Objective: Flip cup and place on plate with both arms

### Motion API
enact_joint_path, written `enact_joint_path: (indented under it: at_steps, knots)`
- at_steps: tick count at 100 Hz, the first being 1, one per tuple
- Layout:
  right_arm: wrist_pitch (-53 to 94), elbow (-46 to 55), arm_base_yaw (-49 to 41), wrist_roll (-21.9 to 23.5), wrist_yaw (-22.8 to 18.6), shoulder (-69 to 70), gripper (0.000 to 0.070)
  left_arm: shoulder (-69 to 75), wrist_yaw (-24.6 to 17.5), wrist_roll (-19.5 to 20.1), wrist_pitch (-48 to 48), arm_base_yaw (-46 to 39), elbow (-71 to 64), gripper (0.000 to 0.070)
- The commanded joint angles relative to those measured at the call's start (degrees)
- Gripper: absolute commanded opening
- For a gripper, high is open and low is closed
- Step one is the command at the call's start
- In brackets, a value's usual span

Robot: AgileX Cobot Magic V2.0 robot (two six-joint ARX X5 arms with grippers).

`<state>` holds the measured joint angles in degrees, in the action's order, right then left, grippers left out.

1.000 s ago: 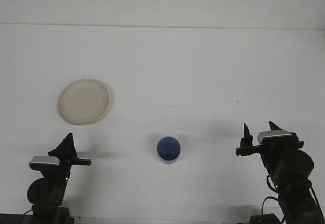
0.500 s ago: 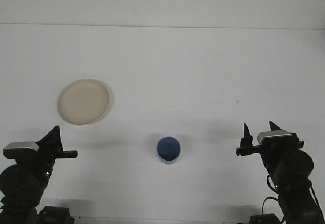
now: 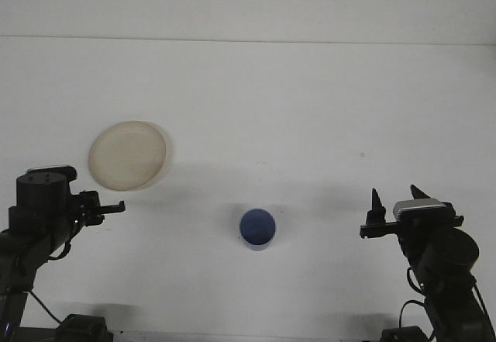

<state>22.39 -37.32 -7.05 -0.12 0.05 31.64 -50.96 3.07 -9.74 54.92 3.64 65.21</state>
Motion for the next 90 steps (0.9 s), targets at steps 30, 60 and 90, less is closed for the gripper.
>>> enact_joint_path:
  at_steps: [30, 60, 90]
  knots:
    - [-0.57, -0.59, -0.13, 0.74, -0.04, 0.17, 0.0526, -0.87, -0.09, 0.61, -0.61, 0.02, 1.29, 0.007]
    - [-0.57, -0.59, -0.13, 0.74, -0.04, 0.17, 0.0526, -0.87, -0.11, 0.68, -0.46, 0.02, 1.29, 0.0546]
    - [-0.57, -0.57, -0.13, 0.79, -0.07, 0.17, 0.0526, -4.37, -7.61, 1.51, 2.97, 3.04, 3.45, 0.0544]
